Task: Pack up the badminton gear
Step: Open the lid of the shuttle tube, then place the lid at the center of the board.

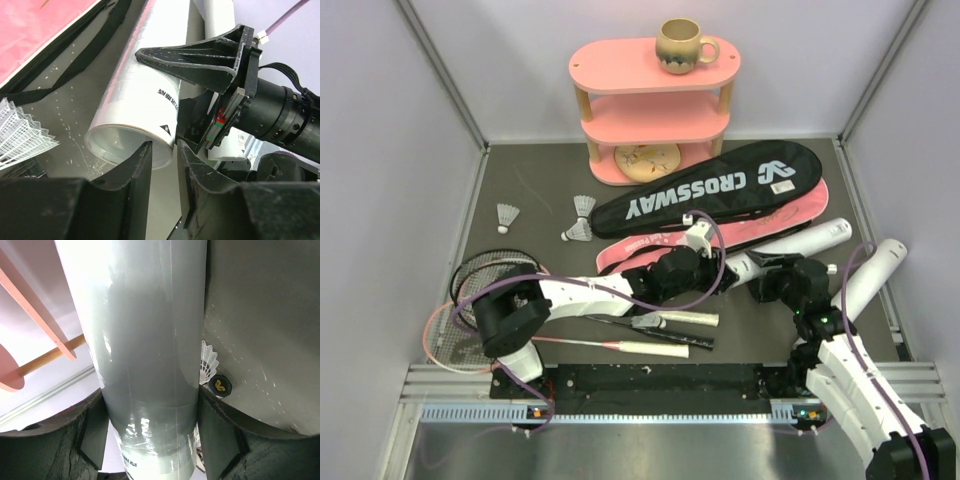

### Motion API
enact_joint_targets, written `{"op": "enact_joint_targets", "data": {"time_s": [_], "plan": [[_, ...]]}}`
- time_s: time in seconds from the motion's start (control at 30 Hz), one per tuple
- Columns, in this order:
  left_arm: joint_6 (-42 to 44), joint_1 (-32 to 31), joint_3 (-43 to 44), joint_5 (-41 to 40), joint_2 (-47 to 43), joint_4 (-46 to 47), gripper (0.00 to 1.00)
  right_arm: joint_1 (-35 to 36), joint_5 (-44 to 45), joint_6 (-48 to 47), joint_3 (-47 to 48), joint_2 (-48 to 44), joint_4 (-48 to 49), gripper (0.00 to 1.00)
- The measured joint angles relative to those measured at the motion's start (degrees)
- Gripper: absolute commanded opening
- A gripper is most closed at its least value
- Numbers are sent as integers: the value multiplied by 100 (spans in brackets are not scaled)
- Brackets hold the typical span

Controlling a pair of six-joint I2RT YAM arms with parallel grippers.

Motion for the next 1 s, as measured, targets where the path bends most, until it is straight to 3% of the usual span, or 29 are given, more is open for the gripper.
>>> {"op": "enact_joint_targets", "data": {"time_s": [0.17, 0.2, 0.23, 0.43, 0.67, 0.83, 1.0], "plan": [[15, -7, 122, -188, 9, -216, 17, 48, 101, 68, 0, 0, 22, 38], [20, -13, 144, -205, 11, -227, 3, 50, 122, 87, 0, 0, 22, 38], [26, -17, 151, -223, 11, -229, 0, 50, 144, 105, 0, 0, 20, 36], [76, -20, 35, -155, -70, -90, 0, 81, 181, 181, 0, 0, 46, 31], [258, 164, -1482, 411, -1342, 636, 0, 343, -627, 162, -2, 39, 232, 26], [514, 131, -2162, 715, -2610, 151, 0, 149, 42, 267, -20, 98, 295, 25], [647, 162, -2166, 258, -3407, -629, 0, 146, 168, 299, -46, 214, 448, 25]]}}
